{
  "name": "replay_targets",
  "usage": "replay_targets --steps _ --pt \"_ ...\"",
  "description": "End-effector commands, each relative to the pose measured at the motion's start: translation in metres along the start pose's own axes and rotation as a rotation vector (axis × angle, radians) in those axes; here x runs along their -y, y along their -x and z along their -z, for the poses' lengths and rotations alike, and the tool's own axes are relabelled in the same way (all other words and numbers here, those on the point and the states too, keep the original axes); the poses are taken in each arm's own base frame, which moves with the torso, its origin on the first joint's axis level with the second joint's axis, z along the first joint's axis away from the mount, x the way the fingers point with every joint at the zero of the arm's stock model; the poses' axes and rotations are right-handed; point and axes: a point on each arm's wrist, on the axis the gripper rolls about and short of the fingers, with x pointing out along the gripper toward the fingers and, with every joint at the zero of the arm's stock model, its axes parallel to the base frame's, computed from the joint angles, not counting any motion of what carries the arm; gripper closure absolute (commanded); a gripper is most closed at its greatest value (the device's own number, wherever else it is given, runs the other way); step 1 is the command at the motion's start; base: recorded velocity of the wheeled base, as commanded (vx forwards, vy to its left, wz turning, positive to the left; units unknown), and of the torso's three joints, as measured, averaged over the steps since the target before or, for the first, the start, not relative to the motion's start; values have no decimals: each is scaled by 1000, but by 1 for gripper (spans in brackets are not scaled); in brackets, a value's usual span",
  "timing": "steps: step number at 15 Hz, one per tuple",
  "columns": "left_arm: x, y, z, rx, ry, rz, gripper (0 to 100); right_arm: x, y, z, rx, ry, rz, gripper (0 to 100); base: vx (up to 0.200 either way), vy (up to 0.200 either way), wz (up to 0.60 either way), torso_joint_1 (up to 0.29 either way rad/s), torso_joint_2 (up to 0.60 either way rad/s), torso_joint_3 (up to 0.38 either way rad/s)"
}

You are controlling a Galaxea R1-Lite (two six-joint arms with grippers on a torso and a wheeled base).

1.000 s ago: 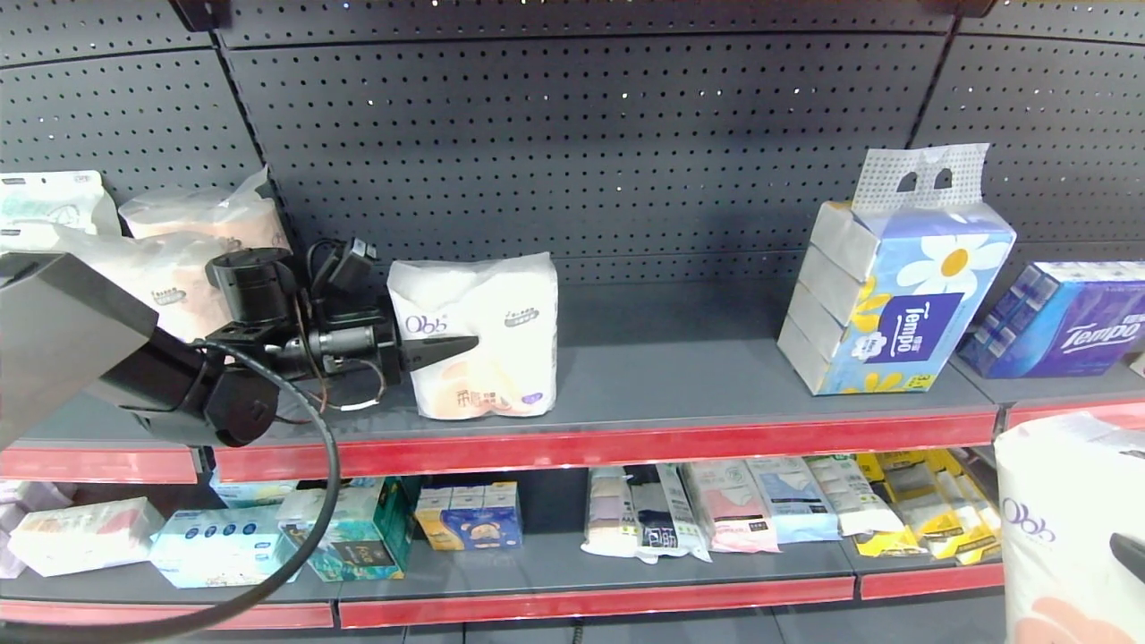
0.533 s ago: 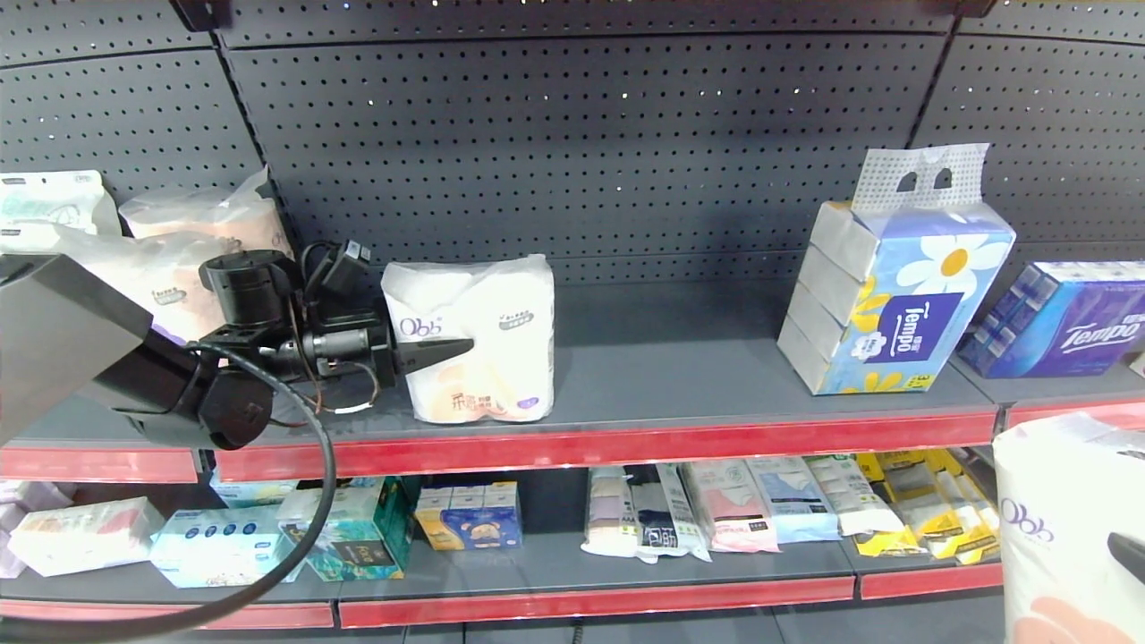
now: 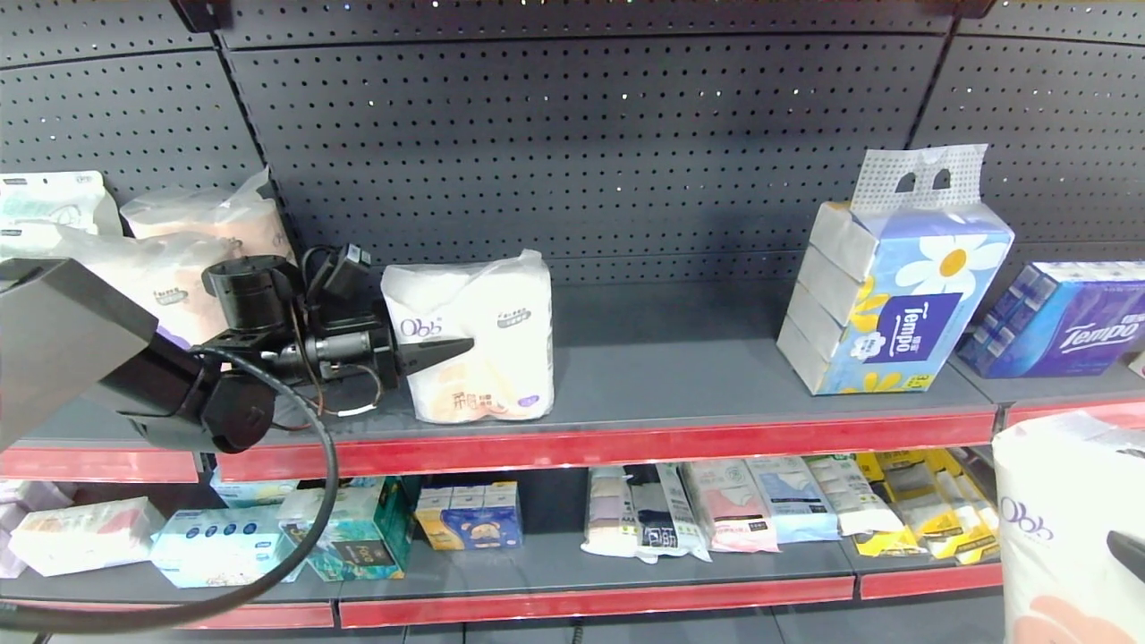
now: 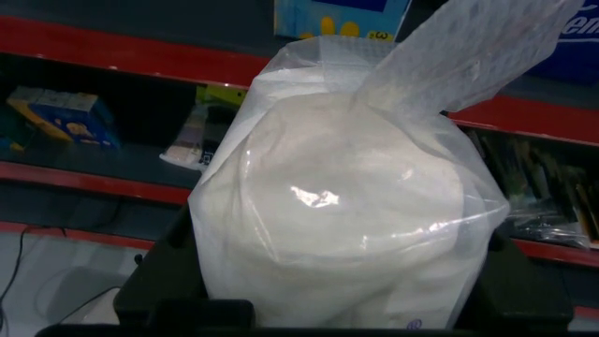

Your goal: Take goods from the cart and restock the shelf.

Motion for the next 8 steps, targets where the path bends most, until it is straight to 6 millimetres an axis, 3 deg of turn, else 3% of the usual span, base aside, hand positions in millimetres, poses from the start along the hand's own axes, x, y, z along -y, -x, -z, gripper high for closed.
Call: replay_targets --steps 1,8 --pt "-2 -1 8 -3 6 3 100 0 -1 -1 -3 0 -1 100 0 0 0 0 0 0" --pt "-6 -6 16 26 -41 9 100 1 0 -3 5 1 8 100 0 0 0 0 0 0"
